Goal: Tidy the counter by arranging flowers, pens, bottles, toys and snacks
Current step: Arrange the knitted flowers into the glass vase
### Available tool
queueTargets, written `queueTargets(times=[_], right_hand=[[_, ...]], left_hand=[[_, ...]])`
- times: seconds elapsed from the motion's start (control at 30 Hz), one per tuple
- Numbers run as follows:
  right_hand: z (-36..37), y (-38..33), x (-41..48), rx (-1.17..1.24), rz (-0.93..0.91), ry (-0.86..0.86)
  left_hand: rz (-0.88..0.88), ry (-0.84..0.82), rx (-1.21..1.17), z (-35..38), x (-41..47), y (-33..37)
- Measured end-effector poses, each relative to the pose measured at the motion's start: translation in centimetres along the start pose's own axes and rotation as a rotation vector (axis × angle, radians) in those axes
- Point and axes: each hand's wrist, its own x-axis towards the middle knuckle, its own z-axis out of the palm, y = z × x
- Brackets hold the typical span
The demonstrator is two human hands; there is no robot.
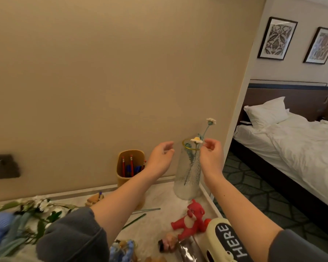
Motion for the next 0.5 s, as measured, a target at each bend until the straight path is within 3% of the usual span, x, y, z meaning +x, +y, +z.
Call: queueTargets(times=[0.23, 0.5], right_hand=[[6.1, -2.1, -7.8, 0.041, 0.009, -0.172], [14.3, -0.8, -17.5, 0.028, 0.118, -0.374]], left_hand=[[-0.013, 0.107, -0.112, -6.9, -5.7, -1.5], [-0.148, 0.219, -0.129, -18.5, -11.9, -7.5]])
